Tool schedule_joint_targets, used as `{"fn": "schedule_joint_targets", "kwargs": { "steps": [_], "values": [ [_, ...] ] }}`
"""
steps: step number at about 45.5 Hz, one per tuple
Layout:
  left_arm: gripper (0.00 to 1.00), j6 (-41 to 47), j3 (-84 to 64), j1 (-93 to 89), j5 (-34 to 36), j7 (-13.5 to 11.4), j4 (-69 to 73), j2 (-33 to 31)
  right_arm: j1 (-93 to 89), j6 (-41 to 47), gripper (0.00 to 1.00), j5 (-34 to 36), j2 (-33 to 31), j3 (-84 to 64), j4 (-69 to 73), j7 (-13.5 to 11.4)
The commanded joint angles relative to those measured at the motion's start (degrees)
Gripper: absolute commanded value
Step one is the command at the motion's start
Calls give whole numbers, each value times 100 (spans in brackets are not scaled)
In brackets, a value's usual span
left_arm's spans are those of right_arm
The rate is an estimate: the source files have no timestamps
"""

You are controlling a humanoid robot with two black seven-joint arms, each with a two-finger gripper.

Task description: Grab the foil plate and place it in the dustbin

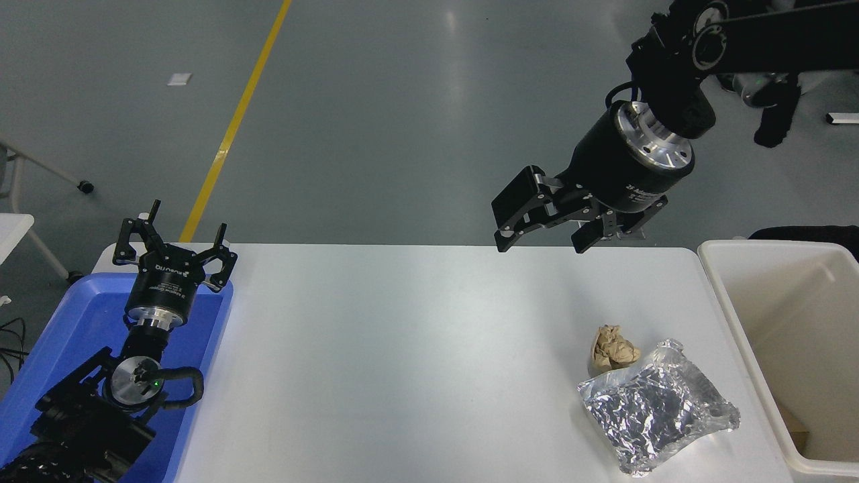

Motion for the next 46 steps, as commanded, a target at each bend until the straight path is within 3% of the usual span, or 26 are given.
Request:
{"fn": "schedule_joint_targets", "kwargs": {
  "steps": [1, 35, 46],
  "values": [
    [100, 1, -9, 0, -8, -17, 0, -9, 125, 8, 100, -26, -107, -51, 125, -17],
    [100, 1, -1, 0, -8, -17, 0, 0, -174, 8, 100, -122, -125, -86, 63, -17],
    [100, 1, -1, 0, -8, -17, 0, 0, -780, 8, 100, -728, -212, -95, -16, -8]
  ]
}}
